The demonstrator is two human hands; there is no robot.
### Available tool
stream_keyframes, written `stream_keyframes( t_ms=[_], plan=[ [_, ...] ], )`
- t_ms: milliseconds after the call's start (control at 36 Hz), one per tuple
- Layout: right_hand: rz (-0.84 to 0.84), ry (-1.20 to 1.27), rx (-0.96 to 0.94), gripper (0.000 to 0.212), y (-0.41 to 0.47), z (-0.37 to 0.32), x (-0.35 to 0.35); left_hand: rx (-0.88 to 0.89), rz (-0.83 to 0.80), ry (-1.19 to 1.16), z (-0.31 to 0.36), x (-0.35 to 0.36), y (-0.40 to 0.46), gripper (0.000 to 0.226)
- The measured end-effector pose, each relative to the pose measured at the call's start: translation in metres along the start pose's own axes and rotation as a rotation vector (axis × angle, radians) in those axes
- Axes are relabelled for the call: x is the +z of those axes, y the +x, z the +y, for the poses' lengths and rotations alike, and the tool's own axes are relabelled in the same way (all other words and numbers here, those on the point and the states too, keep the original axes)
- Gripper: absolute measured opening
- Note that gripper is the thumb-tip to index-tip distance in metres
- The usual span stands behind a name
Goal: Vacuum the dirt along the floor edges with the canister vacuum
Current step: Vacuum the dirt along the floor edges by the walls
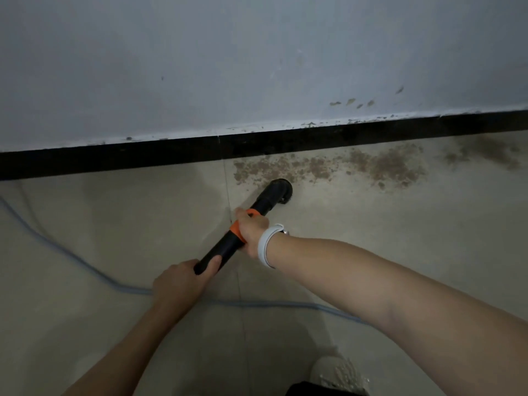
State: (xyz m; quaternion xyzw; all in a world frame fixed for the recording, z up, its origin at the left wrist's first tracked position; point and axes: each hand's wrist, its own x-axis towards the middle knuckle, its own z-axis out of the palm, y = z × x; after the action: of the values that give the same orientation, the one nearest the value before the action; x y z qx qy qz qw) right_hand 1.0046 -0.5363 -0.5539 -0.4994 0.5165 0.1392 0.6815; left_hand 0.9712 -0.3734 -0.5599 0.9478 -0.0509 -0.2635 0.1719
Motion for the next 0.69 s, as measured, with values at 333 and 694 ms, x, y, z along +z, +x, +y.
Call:
stream_keyframes(
  t_ms=[333,694],
  plan=[
    [0.016,-0.110,-0.038,0.057,-0.014,0.049,0.057,-0.090,0.094,-0.009,-0.060,0.010,-0.029,0.048],
    [-0.156,-0.264,-0.077,0.064,0.022,0.010,0.067,-0.186,0.138,-0.149,-0.025,0.003,-0.021,0.060]
  ],
)
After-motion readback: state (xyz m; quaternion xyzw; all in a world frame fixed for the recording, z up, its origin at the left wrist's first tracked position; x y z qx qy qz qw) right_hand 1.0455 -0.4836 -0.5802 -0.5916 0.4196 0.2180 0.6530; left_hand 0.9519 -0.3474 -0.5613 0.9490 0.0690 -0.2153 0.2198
